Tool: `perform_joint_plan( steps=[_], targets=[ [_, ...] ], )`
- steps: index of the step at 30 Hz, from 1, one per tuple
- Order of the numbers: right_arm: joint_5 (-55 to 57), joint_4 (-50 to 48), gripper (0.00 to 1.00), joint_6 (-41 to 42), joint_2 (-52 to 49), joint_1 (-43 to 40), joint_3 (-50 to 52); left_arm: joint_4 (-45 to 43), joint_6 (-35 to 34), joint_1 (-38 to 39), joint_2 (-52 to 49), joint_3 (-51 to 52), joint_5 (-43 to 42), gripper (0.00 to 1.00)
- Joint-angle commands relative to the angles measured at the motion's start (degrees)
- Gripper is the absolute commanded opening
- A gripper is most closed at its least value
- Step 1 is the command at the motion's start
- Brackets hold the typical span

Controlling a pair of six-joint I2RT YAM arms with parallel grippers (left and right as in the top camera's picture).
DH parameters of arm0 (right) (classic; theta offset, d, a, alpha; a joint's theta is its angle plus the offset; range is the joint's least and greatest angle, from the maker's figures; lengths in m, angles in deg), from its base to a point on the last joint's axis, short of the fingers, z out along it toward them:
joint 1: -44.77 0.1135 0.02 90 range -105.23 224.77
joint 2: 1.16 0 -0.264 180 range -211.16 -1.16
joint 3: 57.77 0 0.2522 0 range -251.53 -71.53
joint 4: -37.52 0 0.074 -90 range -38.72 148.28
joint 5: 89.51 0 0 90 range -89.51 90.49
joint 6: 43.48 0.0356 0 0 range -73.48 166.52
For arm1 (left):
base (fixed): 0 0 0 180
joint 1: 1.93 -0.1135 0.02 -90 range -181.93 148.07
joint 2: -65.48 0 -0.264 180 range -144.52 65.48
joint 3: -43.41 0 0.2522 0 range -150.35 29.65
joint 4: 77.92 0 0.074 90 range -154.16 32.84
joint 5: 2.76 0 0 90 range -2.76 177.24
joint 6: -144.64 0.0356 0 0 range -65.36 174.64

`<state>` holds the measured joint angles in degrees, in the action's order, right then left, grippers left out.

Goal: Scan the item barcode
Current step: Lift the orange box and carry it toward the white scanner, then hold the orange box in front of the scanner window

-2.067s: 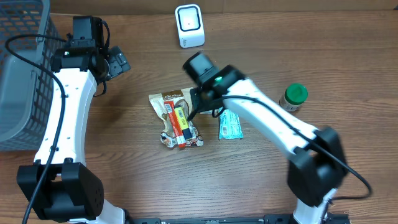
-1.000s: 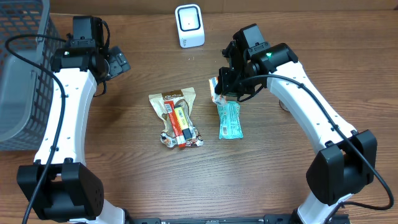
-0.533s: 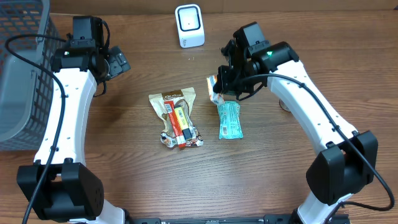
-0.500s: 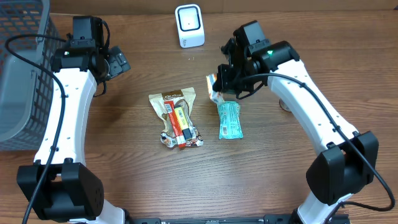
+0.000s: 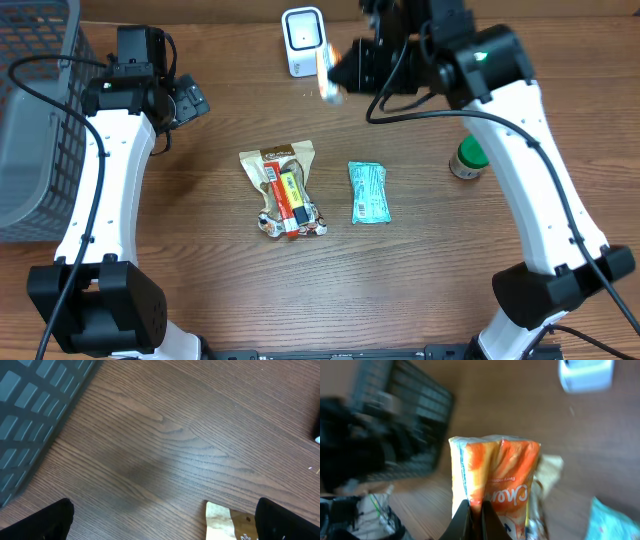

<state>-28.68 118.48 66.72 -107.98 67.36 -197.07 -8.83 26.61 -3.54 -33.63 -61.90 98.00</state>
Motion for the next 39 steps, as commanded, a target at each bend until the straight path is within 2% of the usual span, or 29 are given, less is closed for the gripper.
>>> perform_joint_plan(
  steps=[1,11,21,27,33,39],
  targets=[
    [-2.03,-2.27,0.03,2.36,0.52,0.15,-5.07,-0.07,1.25,-0.24,0.5,-0.35,0.13,1.0],
    [-1.79,-21.24,0.04,2.12,-4.48,0.22,-4.98,-0.07,1.25,-0.24,0.5,-0.35,0.13,1.0],
    [-1.79,-33.38,0.04,2.14,-18.03,0.15,-4.98,-0.07,1.25,-0.24,0.5,-0.35,0.13,1.0],
    [-0.87,-46.05,0.04,2.73,-27.02,-0.02,-4.98,-0.07,1.25,-0.24,0.5,-0.35,0.13,1.0],
    [6.36,-52.68,0.04,8.2,-32.02,-0.92,-4.98,-0.07,1.25,-0.24,0.5,-0.35,0.13,1.0],
    [6.27,-57.83,0.04,14.53,-35.6,-2.08,-4.98,-0.07,1.22,-0.24,0.5,-0.35,0.13,1.0]
  ],
)
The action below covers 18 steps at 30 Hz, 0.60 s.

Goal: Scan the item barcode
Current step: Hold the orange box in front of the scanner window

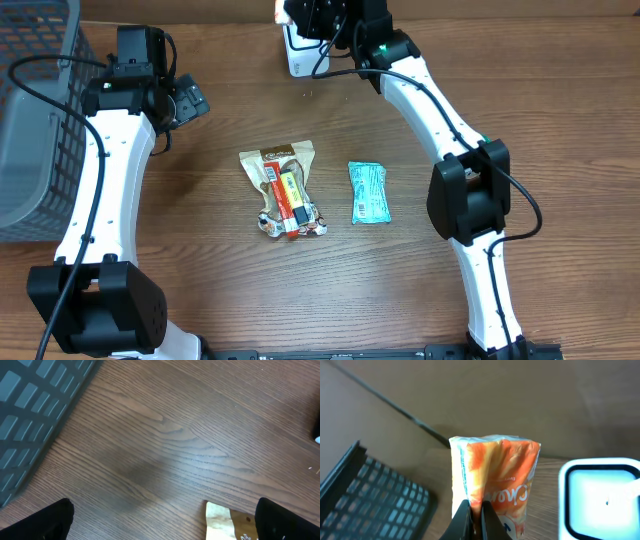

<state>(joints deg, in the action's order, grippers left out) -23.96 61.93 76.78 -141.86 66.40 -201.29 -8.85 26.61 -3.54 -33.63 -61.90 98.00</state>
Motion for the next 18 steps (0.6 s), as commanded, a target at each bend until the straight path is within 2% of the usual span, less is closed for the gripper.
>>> perform_joint_plan(
  steps=[1,6,18],
  targets=[
    [1.25,-1.97,0.04,5.11,-2.47,-1.38,-0.76,-0.04,1.25,-0.24,0.5,-0.35,0.13,1.0],
    [-1.97,-5.11,0.04,9.16,-6.12,-2.62,-0.76,-0.04,1.22,-0.24,0.5,-0.35,0.13,1.0],
    [-8.92,-9.01,0.04,10.82,-10.03,-4.52,-0.74,-0.04,1.25,-0.24,0.5,-0.35,0.13,1.0]
  ],
)
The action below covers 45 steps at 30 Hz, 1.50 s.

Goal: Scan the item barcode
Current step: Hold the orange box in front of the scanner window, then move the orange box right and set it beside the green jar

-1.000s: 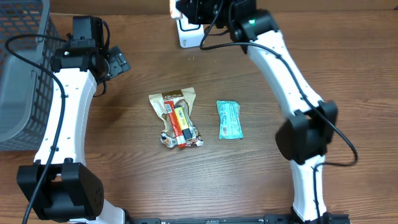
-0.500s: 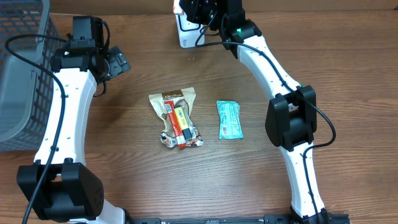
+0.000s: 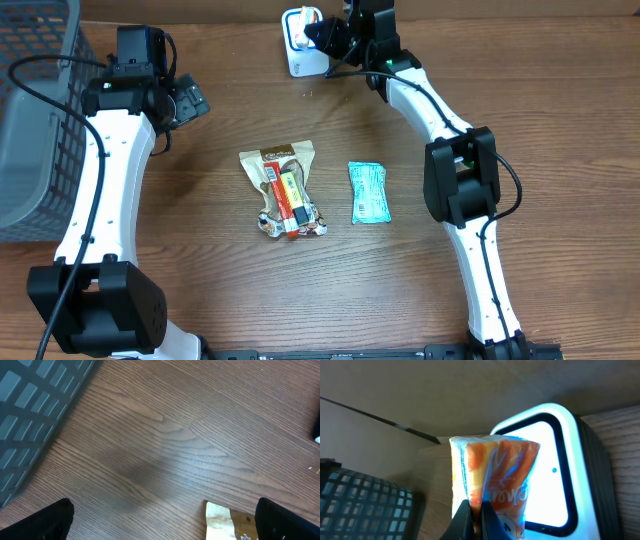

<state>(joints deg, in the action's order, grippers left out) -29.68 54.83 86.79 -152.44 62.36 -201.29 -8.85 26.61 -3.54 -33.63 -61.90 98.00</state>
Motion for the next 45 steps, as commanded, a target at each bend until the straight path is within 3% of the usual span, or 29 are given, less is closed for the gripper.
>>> perform_joint_plan(
  steps=[1,9,14,17,30,33,37,39,45],
  targets=[
    [-4.72,-2.99,0.04,2.23,0.55,-0.79,-0.74,-0.04,1.25,-0.24,0.5,-0.35,0.13,1.0],
    [-18.6,-9.25,0.04,14.62,1.33,-4.13,-1.57,-0.04,1.25,-0.24,0.5,-0.35,0.13,1.0],
    [-22.47,-6.01,0.04,14.12,5.95,-5.35,-1.57,-0.04,1.25,-0.24,0.5,-0.35,0.13,1.0],
    [-21.33,1.64,0.04,8.04,11.13,-5.35,-1.57,-0.04,1.25,-0.24,0.5,-0.35,0.13,1.0],
    [-18.58,52.63,0.04,-20.06,31.71,-7.02,-1.57,-0.04,1.25,-0.24,0.5,-0.35,0.13,1.0],
    [-13.66,63.95,0.04,-26.25,32.06,-7.85,-1.57,-0.04,1.25,-0.24,0.5,-0.35,0.13,1.0],
    [4.31,73.46,0.04,-27.52,31.89,-8.02,0.07,-0.04,1.25,-0.24,0.5,-0.35,0.13,1.0],
    [12.22,75.71,0.04,-27.5,31.89,-8.0,2.51,-0.04,1.22,-0.24,0.5,-0.35,0.13,1.0],
    [21.44,76.19,0.04,-26.82,31.89,-8.02,14.45,-0.04,1.25,-0.24,0.5,-0.35,0.13,1.0]
  ],
)
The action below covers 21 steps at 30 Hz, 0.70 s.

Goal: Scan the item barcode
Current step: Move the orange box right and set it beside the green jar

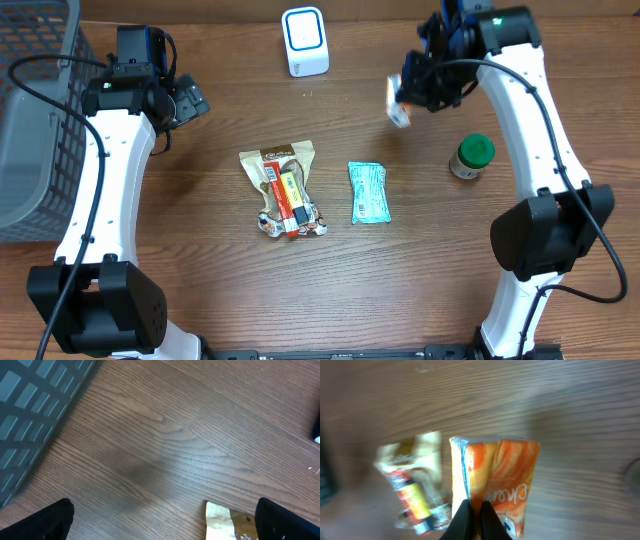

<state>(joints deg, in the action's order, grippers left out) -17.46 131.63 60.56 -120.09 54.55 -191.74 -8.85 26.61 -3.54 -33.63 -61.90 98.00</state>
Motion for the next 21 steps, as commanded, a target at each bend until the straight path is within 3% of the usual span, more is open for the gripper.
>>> perform_joint_plan(
  steps=[1,10,21],
  targets=[
    [10.6,-1.33,0.04,-0.35,-0.46,-0.22,6.97,-0.04,1.22,-0.24,0.5,-0.35,0.13,1.0],
    [27.89,-9.92,0.04,3.34,-0.44,-0.28,20.28,-0.04,1.25,-0.24,0.5,-0.35,0.13,1.0],
    [38.58,-9.07,0.04,7.58,-0.46,-2.08,22.75,-0.04,1.22,-0.24,0.5,-0.35,0.13,1.0]
  ],
)
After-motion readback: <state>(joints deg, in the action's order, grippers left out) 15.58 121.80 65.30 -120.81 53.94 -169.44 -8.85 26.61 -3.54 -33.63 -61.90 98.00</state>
